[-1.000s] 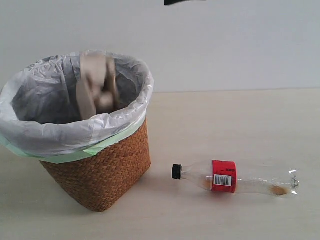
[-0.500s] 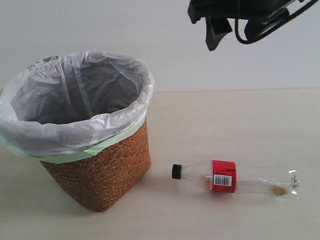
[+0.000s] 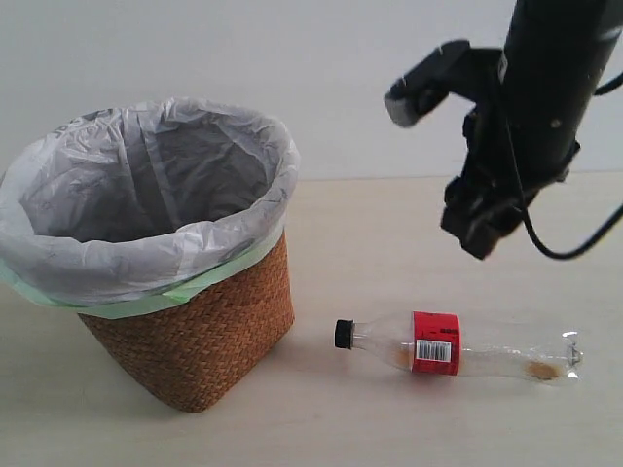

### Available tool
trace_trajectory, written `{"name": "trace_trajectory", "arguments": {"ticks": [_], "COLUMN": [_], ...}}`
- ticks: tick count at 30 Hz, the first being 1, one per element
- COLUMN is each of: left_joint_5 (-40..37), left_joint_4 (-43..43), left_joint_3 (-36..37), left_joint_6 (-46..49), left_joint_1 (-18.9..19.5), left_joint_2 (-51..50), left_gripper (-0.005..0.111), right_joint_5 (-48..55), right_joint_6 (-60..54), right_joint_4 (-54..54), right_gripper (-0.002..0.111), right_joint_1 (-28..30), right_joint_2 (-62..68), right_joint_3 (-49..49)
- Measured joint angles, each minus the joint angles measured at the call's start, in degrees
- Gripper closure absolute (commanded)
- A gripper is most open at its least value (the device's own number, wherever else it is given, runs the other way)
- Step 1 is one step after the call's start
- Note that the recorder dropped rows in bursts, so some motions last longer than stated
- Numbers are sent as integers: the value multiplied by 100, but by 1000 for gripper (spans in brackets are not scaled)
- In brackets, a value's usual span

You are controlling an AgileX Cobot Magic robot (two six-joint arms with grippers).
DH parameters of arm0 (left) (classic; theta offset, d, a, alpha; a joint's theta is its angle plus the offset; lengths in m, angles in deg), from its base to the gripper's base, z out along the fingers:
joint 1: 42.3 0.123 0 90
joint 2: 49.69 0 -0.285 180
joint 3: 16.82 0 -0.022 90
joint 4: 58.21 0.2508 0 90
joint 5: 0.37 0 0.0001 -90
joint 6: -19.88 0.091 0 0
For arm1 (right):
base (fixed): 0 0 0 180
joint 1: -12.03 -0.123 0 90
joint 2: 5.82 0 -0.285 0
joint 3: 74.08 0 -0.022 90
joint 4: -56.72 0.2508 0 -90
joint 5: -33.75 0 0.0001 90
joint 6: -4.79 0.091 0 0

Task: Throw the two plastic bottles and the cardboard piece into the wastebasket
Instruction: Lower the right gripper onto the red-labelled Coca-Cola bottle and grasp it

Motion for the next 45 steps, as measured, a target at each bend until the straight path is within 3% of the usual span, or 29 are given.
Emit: {"name": "trace_trajectory", "arguments": {"ticks": [7, 18, 32, 45], "left_joint_5": [0, 0, 0, 0], "left_joint_4": [0, 0, 0, 0], "left_joint_3": [0, 0, 0, 0], "left_joint_6": [0, 0, 0, 0], "left_joint_1": [0, 0, 0, 0], "left_joint_2": [0, 0, 0, 0], "left_gripper": [103, 103, 103, 103], "right_joint_5": [-27, -1821, -2559, -2624], "right_joint_6": [-265, -288, -289, -117], "right_joint_4": [-302, -624, -747, -779], "right_gripper": [47, 47, 47, 48], "right_joint_1": [0, 0, 0, 0], "right_joint_2": [0, 0, 947, 1504], "right_joint_3": [836, 2079, 2134, 2134]}}
